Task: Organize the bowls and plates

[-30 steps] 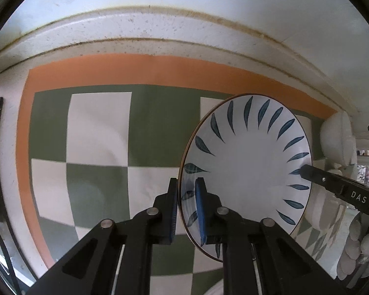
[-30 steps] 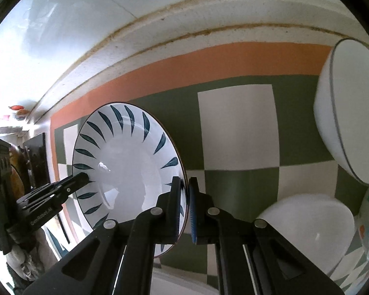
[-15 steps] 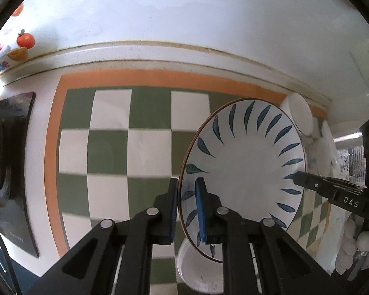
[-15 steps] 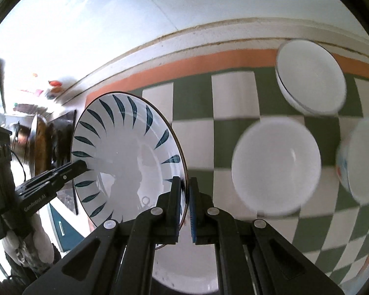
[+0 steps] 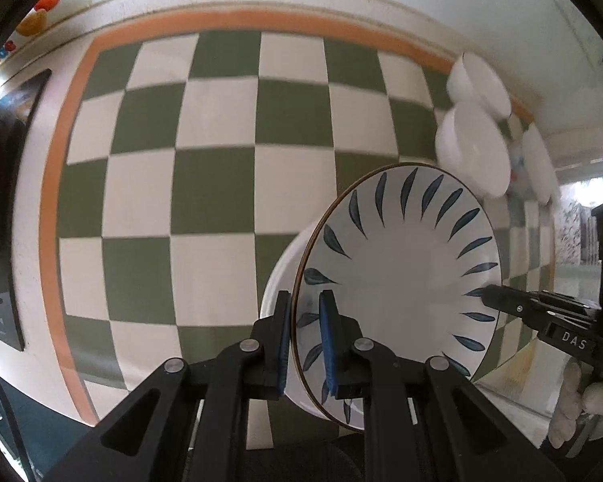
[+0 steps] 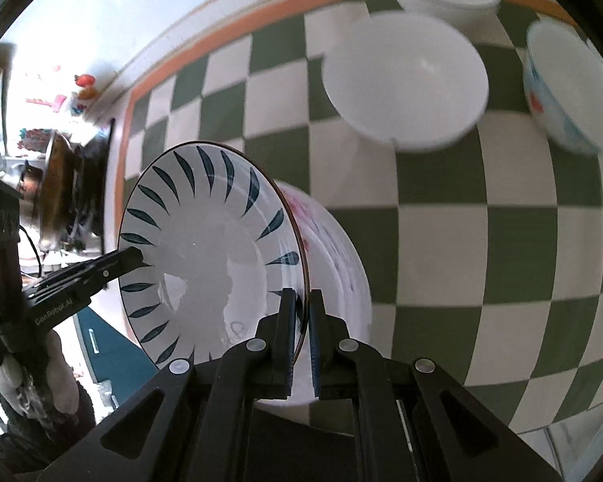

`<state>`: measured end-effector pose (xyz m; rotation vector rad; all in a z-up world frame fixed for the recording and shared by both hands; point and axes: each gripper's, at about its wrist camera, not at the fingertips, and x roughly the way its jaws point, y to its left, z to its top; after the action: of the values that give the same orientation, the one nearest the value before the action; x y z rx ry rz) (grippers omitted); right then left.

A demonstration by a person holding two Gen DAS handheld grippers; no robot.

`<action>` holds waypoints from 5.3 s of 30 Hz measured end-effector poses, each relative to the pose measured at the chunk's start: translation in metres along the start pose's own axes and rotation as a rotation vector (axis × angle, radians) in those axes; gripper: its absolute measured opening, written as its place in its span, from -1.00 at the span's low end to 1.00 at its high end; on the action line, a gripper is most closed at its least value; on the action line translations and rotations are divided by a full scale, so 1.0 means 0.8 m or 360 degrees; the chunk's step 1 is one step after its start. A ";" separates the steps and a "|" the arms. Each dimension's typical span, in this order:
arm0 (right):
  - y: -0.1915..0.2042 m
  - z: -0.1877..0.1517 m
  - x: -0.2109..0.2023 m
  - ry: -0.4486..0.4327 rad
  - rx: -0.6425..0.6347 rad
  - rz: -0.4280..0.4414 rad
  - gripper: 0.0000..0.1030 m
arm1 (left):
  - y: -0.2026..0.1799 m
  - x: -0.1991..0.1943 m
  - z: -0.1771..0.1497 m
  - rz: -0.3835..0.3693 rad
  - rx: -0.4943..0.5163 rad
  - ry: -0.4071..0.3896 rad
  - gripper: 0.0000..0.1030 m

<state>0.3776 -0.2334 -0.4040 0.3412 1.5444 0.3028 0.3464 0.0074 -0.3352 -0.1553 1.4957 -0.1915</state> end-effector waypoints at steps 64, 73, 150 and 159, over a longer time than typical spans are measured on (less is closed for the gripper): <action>0.065 -0.076 -0.024 -0.0068 -0.0159 -0.0158 -0.42 | -0.057 -0.054 -0.079 0.0220 -0.0043 -0.0171 -0.54; 0.096 -0.122 -0.096 -0.0258 -0.0114 -0.0208 0.47 | -0.058 -0.121 -0.099 0.0227 0.0074 -0.0327 0.62; -0.137 0.123 -0.045 -0.0125 0.0195 0.0012 -0.77 | -0.234 0.069 0.164 0.0006 0.0114 0.0042 -0.73; -0.172 0.028 -0.082 -0.0056 0.0221 -0.0020 -0.77 | -0.281 0.070 0.088 -0.0049 0.0246 0.0167 -0.73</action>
<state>0.3965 -0.3861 -0.3992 0.4431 1.5359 0.1793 0.4130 -0.2252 -0.3353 -0.0448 1.5767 -0.3434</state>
